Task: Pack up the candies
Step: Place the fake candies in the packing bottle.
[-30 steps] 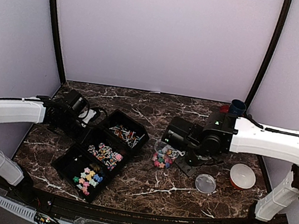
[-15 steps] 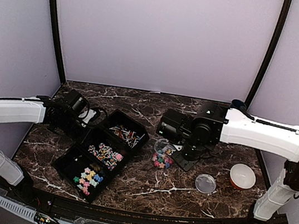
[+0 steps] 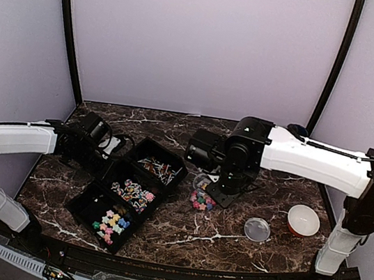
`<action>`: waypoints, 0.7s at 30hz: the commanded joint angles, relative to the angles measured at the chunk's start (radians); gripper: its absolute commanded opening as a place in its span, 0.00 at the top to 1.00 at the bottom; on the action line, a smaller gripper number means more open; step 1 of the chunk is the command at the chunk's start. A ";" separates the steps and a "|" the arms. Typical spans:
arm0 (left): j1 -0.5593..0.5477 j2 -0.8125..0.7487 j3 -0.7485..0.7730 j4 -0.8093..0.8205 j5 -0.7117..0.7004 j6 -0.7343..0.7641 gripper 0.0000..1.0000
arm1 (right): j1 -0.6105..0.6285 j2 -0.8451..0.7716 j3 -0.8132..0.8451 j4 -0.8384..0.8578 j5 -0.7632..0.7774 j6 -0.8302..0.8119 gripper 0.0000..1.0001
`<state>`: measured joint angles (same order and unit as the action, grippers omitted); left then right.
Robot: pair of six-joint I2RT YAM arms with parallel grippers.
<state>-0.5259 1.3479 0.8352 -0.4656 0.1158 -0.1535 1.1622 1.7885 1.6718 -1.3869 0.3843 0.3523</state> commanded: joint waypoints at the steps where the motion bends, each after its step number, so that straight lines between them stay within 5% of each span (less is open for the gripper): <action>1: 0.005 -0.069 0.050 0.079 0.061 -0.032 1.00 | -0.006 0.021 0.050 -0.029 -0.020 -0.011 1.00; 21: 0.004 -0.081 0.047 0.083 0.059 -0.035 1.00 | -0.006 0.079 0.069 -0.029 0.042 -0.010 1.00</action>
<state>-0.5259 1.3231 0.8352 -0.4656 0.1162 -0.1593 1.1618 1.8481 1.7039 -1.4044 0.3965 0.3489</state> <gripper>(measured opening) 0.103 0.089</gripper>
